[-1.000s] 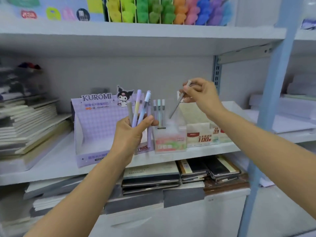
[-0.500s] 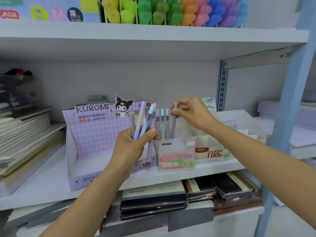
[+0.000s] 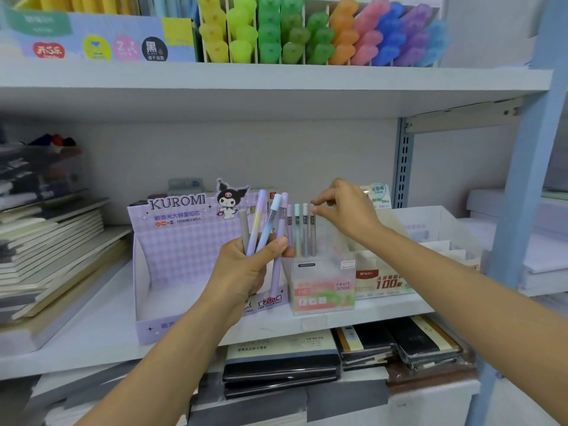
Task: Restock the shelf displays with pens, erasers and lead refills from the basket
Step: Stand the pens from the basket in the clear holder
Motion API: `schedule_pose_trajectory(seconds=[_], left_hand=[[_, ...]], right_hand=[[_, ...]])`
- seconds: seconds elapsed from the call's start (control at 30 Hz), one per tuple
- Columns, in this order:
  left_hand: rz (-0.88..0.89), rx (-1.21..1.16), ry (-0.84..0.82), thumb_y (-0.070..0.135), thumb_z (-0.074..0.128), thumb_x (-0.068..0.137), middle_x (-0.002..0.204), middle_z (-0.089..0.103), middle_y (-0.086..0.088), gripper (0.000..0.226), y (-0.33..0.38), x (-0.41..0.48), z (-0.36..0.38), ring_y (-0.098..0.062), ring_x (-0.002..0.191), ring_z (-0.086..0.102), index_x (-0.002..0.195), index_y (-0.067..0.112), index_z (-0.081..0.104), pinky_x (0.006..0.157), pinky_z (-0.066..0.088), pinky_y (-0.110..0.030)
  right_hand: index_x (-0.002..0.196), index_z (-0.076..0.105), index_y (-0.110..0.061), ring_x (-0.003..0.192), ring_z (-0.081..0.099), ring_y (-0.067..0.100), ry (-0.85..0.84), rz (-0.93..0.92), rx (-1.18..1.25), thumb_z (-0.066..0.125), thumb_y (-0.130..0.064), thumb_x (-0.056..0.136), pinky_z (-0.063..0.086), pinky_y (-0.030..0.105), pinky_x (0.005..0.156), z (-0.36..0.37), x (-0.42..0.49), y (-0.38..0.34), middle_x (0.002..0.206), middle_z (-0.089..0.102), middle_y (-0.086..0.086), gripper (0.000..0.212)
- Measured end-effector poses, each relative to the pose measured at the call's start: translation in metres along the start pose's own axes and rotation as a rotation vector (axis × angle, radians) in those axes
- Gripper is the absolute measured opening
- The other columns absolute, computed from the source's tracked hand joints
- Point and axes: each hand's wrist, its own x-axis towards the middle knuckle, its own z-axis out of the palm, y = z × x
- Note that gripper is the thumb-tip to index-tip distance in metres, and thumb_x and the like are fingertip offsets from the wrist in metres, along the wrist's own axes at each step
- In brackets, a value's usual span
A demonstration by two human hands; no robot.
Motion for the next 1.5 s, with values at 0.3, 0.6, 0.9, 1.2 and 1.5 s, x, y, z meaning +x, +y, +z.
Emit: schedule_pose_trajectory(seconds=[0.3, 0.6, 0.9, 1.2, 1.5], left_hand=[[-0.005, 0.013, -0.035, 0.042, 0.074, 0.066, 0.092, 0.076, -0.011, 0.041, 0.005, -0.004, 0.007, -0.009, 0.035, 0.021, 0.093, 0.011, 0.072, 0.034, 0.023, -0.016], [-0.039, -0.023, 0.056, 0.049, 0.066, 0.080, 0.094, 0.070, -0.012, 0.047, 0.012, -0.006, 0.012, -0.008, 0.037, 0.022, 0.104, 0.008, 0.067, 0.036, 0.021, -0.018], [-0.063, 0.000, -0.012, 0.028, 0.046, 0.099, 0.067, 0.056, 0.003, 0.027, 0.009, -0.003, 0.018, -0.009, 0.039, 0.029, 0.079, 0.013, 0.054, 0.035, 0.025, -0.019], [-0.015, 0.081, -0.065, 0.033, 0.056, 0.095, 0.062, 0.052, 0.005, 0.025, 0.001, -0.002, 0.011, -0.007, 0.041, 0.033, 0.083, 0.012, 0.050, 0.039, 0.031, -0.017], [0.011, 0.069, -0.065, 0.033, 0.060, 0.093, 0.061, 0.053, 0.004, 0.022, -0.006, 0.002, 0.010, -0.008, 0.041, 0.033, 0.083, 0.013, 0.056, 0.039, 0.031, -0.018]], right_hand=[[0.108, 0.070, -0.019, 0.075, 0.065, 0.005, -0.365, 0.052, 0.907, 0.065, -0.028, 0.091, 0.048, 0.017, 0.058, -0.037, -0.024, -0.040, 0.095, 0.075, -0.003, 0.021], [0.101, 0.065, -0.006, 0.073, 0.066, 0.007, -0.057, 0.141, 0.968, 0.057, -0.013, 0.095, 0.052, 0.018, 0.064, -0.067, -0.016, -0.025, 0.086, 0.071, 0.002, 0.012], [0.106, 0.070, -0.013, 0.080, 0.066, 0.005, 0.047, 0.117, 0.449, 0.063, -0.023, 0.093, 0.044, 0.005, 0.063, -0.034, -0.021, 0.007, 0.089, 0.072, -0.002, 0.018], [0.099, 0.070, -0.012, 0.075, 0.063, 0.000, -0.069, -0.007, 0.292, 0.066, -0.017, 0.091, 0.039, 0.004, 0.064, -0.021, -0.016, 0.014, 0.082, 0.073, -0.001, 0.010], [0.091, 0.070, -0.017, 0.083, 0.051, 0.015, 0.084, -0.021, 0.133, 0.075, -0.023, 0.083, 0.047, 0.034, 0.074, -0.005, -0.003, 0.010, 0.084, 0.059, -0.004, 0.010]])
